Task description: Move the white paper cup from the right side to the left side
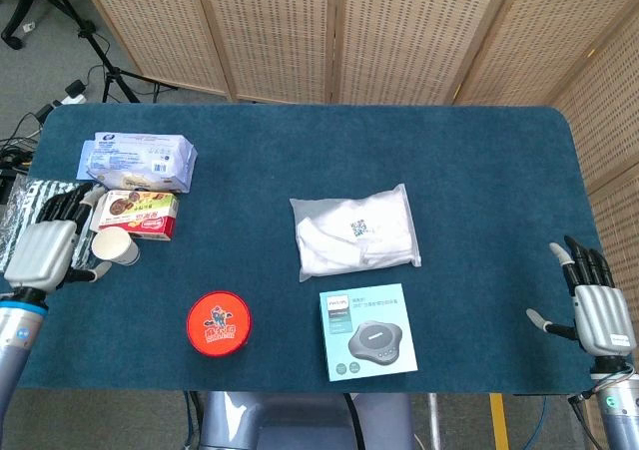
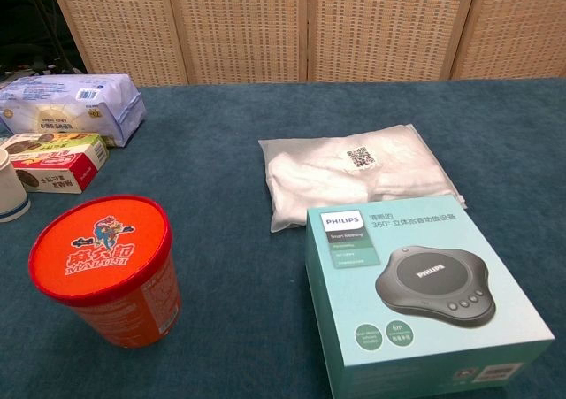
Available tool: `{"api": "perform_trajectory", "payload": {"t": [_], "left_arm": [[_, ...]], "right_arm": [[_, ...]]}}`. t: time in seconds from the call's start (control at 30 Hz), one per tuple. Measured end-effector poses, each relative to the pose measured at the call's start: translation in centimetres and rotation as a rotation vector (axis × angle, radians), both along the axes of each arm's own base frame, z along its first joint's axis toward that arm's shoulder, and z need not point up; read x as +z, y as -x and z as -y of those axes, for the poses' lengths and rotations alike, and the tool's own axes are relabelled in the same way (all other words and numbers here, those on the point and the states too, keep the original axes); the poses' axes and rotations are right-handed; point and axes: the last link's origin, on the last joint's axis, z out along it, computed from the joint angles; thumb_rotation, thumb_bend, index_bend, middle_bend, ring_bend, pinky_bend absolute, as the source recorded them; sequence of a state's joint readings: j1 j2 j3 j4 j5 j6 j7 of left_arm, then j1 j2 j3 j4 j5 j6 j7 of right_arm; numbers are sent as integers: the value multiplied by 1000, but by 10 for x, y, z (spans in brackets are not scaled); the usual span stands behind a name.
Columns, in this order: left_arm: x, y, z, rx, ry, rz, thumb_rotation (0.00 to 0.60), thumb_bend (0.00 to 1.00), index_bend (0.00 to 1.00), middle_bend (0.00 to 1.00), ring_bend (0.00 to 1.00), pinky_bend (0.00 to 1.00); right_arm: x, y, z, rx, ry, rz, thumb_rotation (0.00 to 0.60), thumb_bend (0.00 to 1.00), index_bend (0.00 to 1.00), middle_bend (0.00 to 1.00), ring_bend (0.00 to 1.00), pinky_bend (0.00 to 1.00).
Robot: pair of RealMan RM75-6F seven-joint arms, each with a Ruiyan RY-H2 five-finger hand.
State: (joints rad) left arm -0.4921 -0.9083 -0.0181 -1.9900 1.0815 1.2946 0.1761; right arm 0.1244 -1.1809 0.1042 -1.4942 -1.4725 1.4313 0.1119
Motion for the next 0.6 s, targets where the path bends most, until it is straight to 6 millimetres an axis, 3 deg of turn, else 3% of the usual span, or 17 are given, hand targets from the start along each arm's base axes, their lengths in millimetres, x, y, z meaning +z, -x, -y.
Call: {"api": "perform_trajectory", "payload": {"t": [0.13,0.33,0.6], "left_arm": [[-25,23,31,-61,-49,-24,600,190,37,0,0,0],[-52,57,62,-78,-109,-104,600,190,37,0,0,0],[-55,63,72,-94,-104,-123,600,190,37,0,0,0]], "right_arm": [[-8,-5,1,17,-10,-45,600,184,81,0,0,0],[-17,-10,1,33,-5,-81,600,185,81,0,0,0],[-18,-11,2,38,15,-93,600,184,81,0,0,0]]}}
